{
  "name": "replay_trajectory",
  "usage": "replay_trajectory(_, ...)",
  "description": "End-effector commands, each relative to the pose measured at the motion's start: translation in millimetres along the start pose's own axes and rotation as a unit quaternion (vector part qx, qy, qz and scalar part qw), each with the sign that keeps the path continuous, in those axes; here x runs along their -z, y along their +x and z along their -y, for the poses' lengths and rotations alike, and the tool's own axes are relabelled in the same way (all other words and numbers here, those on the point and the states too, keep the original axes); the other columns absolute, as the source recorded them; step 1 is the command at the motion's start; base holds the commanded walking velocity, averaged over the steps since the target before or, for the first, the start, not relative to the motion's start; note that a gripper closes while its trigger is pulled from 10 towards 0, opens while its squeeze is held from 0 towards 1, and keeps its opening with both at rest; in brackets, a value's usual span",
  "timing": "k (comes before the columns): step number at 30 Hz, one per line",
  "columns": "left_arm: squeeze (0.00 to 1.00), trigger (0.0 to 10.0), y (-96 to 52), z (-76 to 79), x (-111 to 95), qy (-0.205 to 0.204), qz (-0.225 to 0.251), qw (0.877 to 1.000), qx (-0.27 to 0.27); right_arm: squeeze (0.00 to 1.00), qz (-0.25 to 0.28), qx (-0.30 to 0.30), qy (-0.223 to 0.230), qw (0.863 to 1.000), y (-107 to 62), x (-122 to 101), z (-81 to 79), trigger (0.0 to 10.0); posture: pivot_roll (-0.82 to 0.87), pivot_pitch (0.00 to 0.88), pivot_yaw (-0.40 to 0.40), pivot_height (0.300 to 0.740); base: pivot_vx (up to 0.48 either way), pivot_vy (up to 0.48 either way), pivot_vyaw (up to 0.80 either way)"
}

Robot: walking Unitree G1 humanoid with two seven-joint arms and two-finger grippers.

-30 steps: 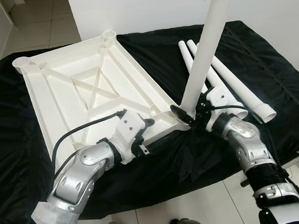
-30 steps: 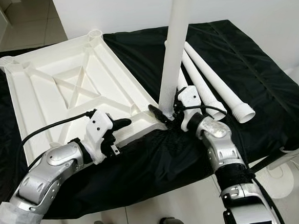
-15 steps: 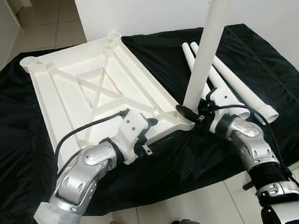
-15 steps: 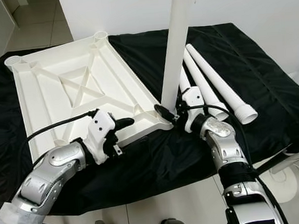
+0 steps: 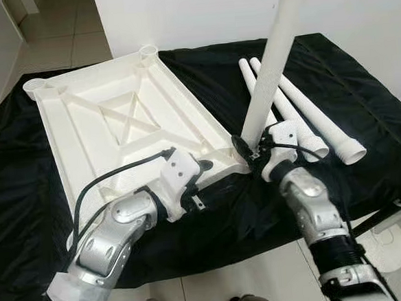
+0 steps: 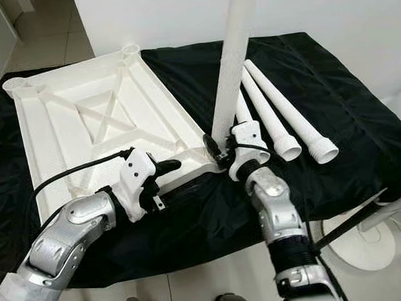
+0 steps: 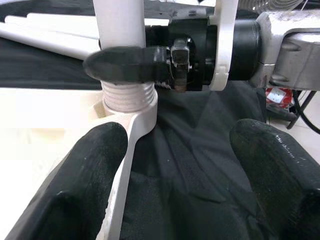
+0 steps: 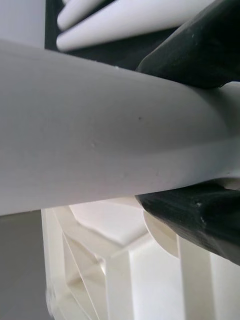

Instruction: Building children table

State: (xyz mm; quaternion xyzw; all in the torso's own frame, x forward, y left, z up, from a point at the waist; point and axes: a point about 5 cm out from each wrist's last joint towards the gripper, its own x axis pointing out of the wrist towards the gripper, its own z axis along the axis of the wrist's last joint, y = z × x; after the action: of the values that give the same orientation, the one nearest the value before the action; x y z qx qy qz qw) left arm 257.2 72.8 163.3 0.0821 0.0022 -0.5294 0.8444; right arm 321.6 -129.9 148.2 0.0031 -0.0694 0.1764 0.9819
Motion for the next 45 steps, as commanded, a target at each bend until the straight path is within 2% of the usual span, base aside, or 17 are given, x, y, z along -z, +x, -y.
replay_trajectory(1,0.00,10.0,-2.4,-6.0,2.4,0.004,-0.007,1.000,-0.028,0.00,-0.010,0.023,0.019,1.000,-0.5,3.4,-3.3,10.0,-0.07,0.058,0.007,0.740,0.000,0.000,0.00)
replay_trajectory(6,0.00,10.0,-4.1,-13.9,5.2,0.012,-0.015,0.998,-0.052,0.00,-0.014,0.131,0.040,0.991,-2.4,7.1,-25.7,10.0,-0.07,0.064,0.008,0.740,0.000,0.000,0.00)
replay_trajectory(8,0.00,10.0,-4.7,-14.7,5.4,0.012,-0.016,0.998,-0.055,0.00,-0.016,0.138,0.048,0.989,-3.4,7.0,-32.1,10.0,-0.06,0.066,0.008,0.740,0.000,0.000,0.00)
replay_trajectory(15,0.00,10.0,-6.0,-16.5,5.0,0.012,-0.016,0.998,-0.058,0.00,-0.007,0.120,0.050,0.992,-4.7,2.5,-36.5,10.0,-0.07,0.070,0.010,0.740,0.000,0.000,0.00)
replay_trajectory(16,0.00,10.0,-6.5,-17.6,5.1,0.014,-0.017,0.998,-0.060,0.30,0.001,0.115,0.051,0.992,-5.4,-0.4,-33.5,10.0,-0.07,0.073,0.010,0.740,0.000,0.000,0.00)
replay_trajectory(17,0.00,10.0,-7.1,-18.8,5.3,0.014,-0.017,0.998,-0.061,1.00,0.010,0.109,0.053,0.993,-6.0,-3.3,-29.5,10.0,-0.07,0.074,0.009,0.740,0.000,0.000,0.00)
replay_trajectory(23,0.00,10.0,-8.0,-20.3,5.3,0.016,-0.018,0.998,-0.063,1.00,0.022,0.099,0.043,0.994,-7.5,-9.2,-21.0,10.0,-0.07,0.078,0.010,0.740,0.000,0.000,0.00)
replay_trajectory(24,0.00,10.0,-8.2,-20.2,4.9,0.015,-0.017,0.998,-0.063,0.52,0.025,0.074,0.029,0.997,-9.6,-12.3,-13.7,10.0,-0.07,0.085,0.009,0.740,0.000,0.000,0.00)
replay_trajectory(26,0.00,10.0,-8.3,-20.0,4.9,0.015,-0.017,0.998,-0.062,0.52,0.026,0.066,0.023,0.997,-10.4,-13.1,-11.1,10.0,-0.07,0.085,0.009,0.740,0.000,0.000,0.00)
replay_trajectory(27,0.00,10.0,-8.4,-19.9,4.9,0.015,-0.017,0.998,-0.062,0.00,0.023,0.055,0.021,0.998,-11.3,-13.2,-8.6,10.0,-0.07,0.089,0.010,0.740,0.000,0.000,0.00)
replay_trajectory(29,0.00,10.0,-8.5,-19.8,4.9,0.015,-0.017,0.998,-0.062,0.00,0.021,0.049,0.020,0.998,-11.8,-13.1,-7.2,10.0,-0.07,0.089,0.010,0.740,0.000,0.000,0.00)
replay_trajectory(34,0.00,10.0,-7.1,-16.5,4.7,0.015,-0.017,0.998,-0.054,0.00,0.011,-0.049,-0.014,0.999,-14.4,-11.8,4.3,10.0,-0.07,0.090,0.014,0.740,0.000,0.000,0.00)
replay_trajectory(35,0.00,10.0,-7.1,-16.5,4.7,0.015,-0.017,0.998,-0.054,0.00,0.011,-0.049,-0.014,0.999,-14.4,-11.8,4.3,10.0,-0.07,0.090,0.014,0.740,0.000,0.000,0.00)
replay_trajectory(37,0.00,10.0,-6.3,-15.5,4.2,0.015,-0.016,0.998,-0.052,0.00,0.002,-0.079,-0.035,0.996,-13.9,-9.6,8.7,10.0,-0.07,0.088,0.015,0.740,0.000,0.000,0.00)
replay_trajectory(40,0.00,10.0,-5.4,-14.9,4.0,0.016,-0.016,0.998,-0.050,0.00,-0.005,-0.099,-0.040,0.994,-13.0,-7.7,10.6,10.0,-0.07,0.083,0.017,0.740,0.000,0.000,0.00)
replay_trajectory(42,0.00,10.0,-2.5,-12.8,4.3,0.018,-0.017,0.999,-0.046,0.00,-0.023,-0.140,-0.055,0.988,-8.6,-4.1,14.4,10.0,-0.07,0.079,0.017,0.740,0.000,0.000,0.00)
replay_trajectory(45,0.00,10.0,-0.6,-10.8,4.8,0.018,-0.018,0.999,-0.043,0.00,-0.033,-0.165,-0.066,0.984,-5.2,-2.1,16.4,10.0,-0.07,0.078,0.017,0.740,0.000,0.000,0.00)
